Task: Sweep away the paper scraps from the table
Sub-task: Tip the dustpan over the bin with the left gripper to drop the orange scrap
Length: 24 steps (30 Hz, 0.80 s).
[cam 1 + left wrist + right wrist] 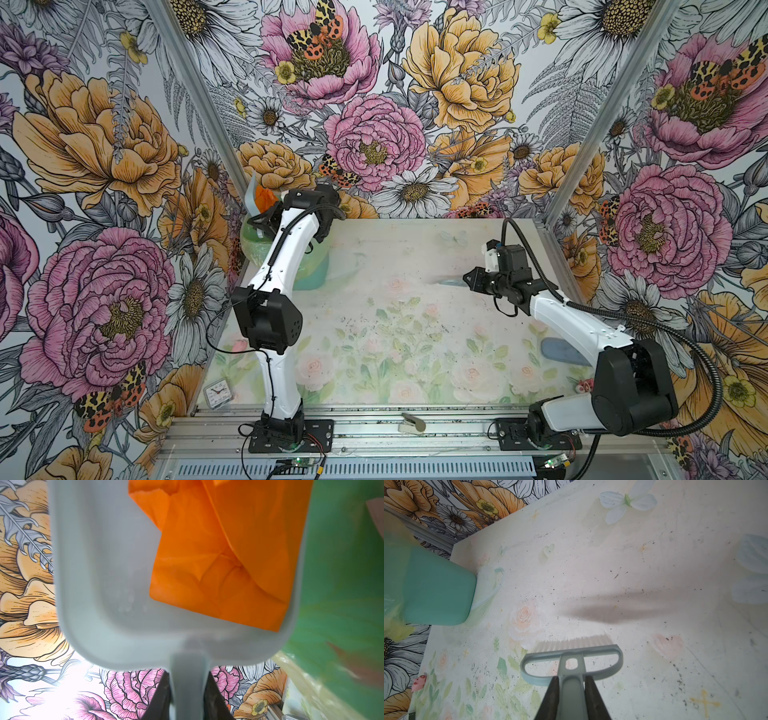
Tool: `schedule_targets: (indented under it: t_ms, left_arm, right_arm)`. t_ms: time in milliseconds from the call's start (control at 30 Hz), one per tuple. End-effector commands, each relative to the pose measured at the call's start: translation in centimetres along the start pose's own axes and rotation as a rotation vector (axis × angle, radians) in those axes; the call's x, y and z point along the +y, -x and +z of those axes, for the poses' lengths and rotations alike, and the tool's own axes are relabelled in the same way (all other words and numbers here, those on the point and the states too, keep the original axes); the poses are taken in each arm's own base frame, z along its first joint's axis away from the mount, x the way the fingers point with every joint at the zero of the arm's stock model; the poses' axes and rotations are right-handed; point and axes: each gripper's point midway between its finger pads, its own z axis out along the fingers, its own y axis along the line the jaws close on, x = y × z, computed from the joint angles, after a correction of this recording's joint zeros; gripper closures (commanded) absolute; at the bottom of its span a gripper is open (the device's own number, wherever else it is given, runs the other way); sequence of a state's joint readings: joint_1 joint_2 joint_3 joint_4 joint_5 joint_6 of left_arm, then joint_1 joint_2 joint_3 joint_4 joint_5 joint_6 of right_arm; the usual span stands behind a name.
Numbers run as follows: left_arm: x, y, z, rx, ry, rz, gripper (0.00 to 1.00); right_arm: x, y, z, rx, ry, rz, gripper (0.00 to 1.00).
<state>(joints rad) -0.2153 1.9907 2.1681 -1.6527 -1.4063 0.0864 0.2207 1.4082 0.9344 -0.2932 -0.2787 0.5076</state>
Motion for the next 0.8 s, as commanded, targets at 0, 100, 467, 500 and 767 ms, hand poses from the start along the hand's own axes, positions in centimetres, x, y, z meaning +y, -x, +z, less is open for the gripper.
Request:
schedule_targets:
  t_ms: [0, 100, 467, 500, 767]
  left_arm:
    - [0.9, 0.2, -0.2, -0.001, 0.06, 0.02, 0.89]
    - [0.8, 0.3, -0.3, -0.005, 0.07, 0.03, 0.89]
    - [0.5, -0.2, -0.3, -0.005, 0.015, 0.008, 0.89]
    - [0.6, -0.2, -0.3, -0.007, 0.002, -0.003, 0.89]
    - [0.8, 0.0, -1.4, -0.052, -0.196, -0.139, 0.88]
  right_arm:
    - [0.5, 1.0, -0.7, -0.044, 0.029, -0.012, 1.0]
    - [0.2, 1.1, -0.8, -0.047, 0.024, -0.007, 1.0]
    - [0.0, 1.2, -0.7, -0.048, 0.029, 0.005, 1.0]
    - [0.0, 1.2, -0.7, -0.048, 0.03, 0.007, 1.0]
    - [0.0, 1.3, -0.9, -0.051, 0.035, 0.014, 1.0]
